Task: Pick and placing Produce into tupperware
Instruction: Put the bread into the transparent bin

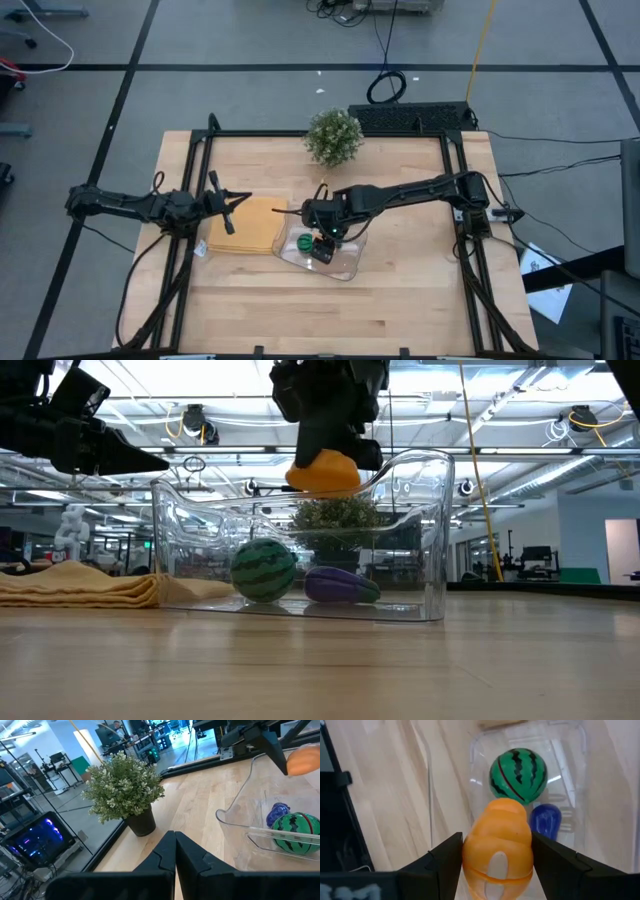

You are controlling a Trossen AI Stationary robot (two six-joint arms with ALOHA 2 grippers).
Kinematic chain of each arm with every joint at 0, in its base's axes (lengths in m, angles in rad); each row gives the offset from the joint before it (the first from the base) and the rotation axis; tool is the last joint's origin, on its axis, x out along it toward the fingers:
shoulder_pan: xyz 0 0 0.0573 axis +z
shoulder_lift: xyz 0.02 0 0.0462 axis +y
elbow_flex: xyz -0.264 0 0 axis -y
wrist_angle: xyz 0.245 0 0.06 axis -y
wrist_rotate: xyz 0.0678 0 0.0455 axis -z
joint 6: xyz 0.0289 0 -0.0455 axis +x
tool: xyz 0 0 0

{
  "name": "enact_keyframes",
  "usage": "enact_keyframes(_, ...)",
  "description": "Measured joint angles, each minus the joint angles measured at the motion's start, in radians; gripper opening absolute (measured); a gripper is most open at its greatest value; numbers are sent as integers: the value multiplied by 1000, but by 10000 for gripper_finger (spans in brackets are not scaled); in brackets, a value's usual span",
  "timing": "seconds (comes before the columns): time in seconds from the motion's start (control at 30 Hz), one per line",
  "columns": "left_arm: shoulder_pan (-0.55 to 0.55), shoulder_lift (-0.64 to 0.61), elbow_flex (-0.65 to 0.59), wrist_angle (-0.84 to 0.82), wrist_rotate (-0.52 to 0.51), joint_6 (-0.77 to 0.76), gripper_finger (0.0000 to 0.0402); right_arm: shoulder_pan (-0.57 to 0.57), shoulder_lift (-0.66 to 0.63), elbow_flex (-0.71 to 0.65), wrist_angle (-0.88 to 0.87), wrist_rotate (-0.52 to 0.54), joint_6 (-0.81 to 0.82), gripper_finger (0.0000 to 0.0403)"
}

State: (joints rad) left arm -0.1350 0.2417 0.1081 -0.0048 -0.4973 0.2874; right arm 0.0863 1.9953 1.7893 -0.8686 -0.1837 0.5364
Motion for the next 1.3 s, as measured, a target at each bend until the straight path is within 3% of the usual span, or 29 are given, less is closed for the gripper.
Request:
enact_keyframes(0.6, 0, 0, 0, 0, 1, 0, 3, 39, 0, -93, 82, 34, 43, 208)
enact_keyframes(0.83, 0, 0, 0, 0, 1, 0, 3, 53, 0, -103, 100, 106, 24, 208)
enact_keyframes(1.3, 0, 0, 0, 0, 1, 0, 3, 73, 65, -104, 115, 104, 1, 208)
